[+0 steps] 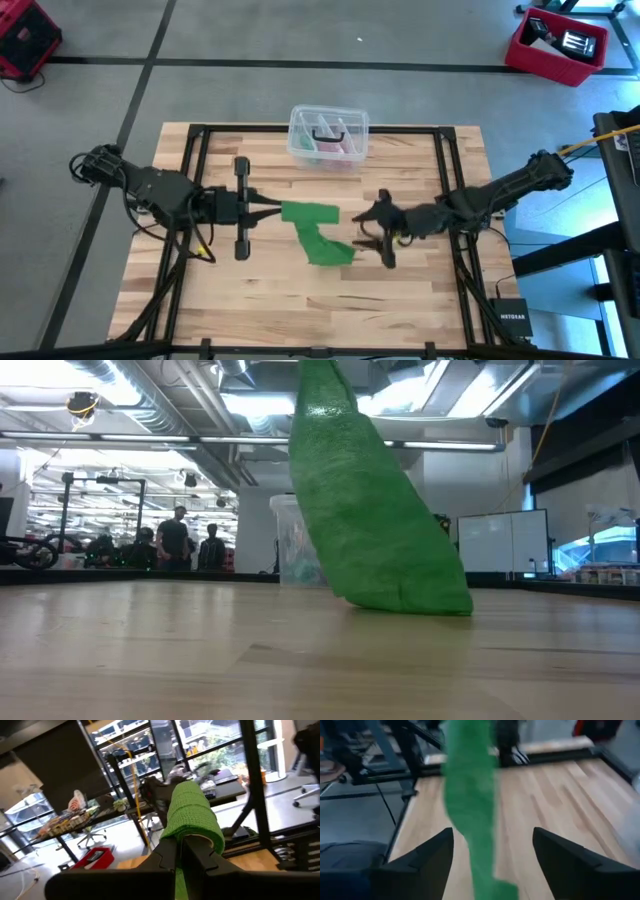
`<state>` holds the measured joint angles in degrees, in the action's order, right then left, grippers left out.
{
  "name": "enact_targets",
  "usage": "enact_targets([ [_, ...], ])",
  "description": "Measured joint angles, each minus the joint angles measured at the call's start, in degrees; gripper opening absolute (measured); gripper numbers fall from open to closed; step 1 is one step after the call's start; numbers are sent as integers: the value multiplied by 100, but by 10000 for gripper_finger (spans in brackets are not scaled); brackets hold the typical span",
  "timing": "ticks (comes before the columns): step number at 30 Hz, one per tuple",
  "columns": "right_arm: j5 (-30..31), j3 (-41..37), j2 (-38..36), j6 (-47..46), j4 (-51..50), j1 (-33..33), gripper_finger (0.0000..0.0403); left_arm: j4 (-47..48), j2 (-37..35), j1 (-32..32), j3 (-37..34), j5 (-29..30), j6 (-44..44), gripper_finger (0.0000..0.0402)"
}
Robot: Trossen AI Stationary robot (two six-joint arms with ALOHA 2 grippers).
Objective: Roll bandage
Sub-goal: Roll the green bandage
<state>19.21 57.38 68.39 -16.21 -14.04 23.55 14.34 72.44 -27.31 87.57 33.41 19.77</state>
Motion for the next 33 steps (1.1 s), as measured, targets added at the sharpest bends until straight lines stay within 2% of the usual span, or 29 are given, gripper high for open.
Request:
enact_targets([
  [6, 484, -598, 701, 519, 2347, 482, 270, 1, 0, 229, 2, -4, -104, 2],
  [13, 681, -612, 1924, 614, 3611, 419, 258, -17, 17, 338, 2, -263, -143, 2],
  [18, 1231, -368, 2284, 648, 4101, 193, 241, 3, 20, 350, 2, -280, -162, 2],
  [24, 894, -33, 2289, 729, 4122, 63, 207, 62, 20, 348, 2, -283, -177, 2],
  [27, 1001, 10, 2287, 768, 4094, 85, 176, 60, 20, 348, 2, -284, -141, 2],
  [29, 1128, 5, 2289, 767, 4002, 113, 139, 62, 20, 348, 2, -284, -136, 2],
  [33, 1211, 3, 2289, 937, 3951, 362, 31, 110, 20, 348, 2, -229, -140, 2],
])
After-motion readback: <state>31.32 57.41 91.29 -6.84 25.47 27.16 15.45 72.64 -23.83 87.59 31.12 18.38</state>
